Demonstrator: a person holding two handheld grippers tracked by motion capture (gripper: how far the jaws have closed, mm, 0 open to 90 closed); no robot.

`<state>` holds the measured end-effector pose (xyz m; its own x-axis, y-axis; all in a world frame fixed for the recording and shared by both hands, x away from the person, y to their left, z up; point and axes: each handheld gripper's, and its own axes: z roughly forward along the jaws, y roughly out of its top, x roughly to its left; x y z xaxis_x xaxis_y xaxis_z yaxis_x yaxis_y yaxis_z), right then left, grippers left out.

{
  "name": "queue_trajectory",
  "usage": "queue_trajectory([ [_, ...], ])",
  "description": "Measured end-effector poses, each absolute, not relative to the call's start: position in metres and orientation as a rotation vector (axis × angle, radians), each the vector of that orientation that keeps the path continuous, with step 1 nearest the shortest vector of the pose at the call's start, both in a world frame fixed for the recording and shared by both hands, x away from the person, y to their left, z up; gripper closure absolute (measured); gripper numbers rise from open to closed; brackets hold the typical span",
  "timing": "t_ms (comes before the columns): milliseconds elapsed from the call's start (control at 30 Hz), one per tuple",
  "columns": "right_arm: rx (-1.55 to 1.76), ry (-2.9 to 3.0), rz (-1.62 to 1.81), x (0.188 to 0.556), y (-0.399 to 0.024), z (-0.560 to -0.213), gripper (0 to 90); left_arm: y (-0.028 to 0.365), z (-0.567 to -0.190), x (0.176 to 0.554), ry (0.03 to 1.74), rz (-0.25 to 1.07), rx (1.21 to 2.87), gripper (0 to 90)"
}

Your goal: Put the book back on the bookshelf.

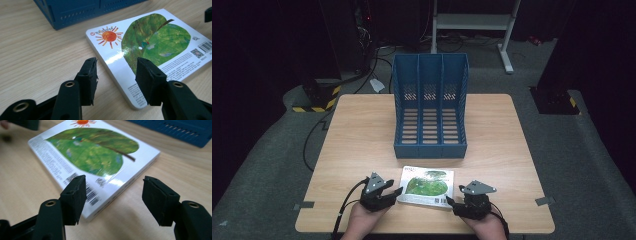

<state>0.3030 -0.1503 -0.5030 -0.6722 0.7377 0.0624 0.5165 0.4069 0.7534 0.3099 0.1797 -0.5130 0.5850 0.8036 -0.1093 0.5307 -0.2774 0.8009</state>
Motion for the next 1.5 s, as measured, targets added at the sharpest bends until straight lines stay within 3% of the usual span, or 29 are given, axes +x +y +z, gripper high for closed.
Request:
queue_trajectory([
  [367,1.018,2.486,1.067,0.288,-0.143,-0.513,35.4,0.162,-0.521,0.322,1.077,0.358,2.002,48.1],
  [900,1.063,2.458,1.109,0.304,-0.15,-0.512,38.4,0.164,-0.521,0.305,1.072,0.332,1.988,49.4],
  [1267,1.128,2.501,1.084,0.312,-0.135,-0.519,19.3,0.163,-0.526,0.316,1.165,0.258,1.917,37.1],
  [1500,1.086,2.512,1.037,0.313,-0.112,-0.519,18.8,0.174,-0.525,0.319,1.213,0.283,1.902,35.5],
])
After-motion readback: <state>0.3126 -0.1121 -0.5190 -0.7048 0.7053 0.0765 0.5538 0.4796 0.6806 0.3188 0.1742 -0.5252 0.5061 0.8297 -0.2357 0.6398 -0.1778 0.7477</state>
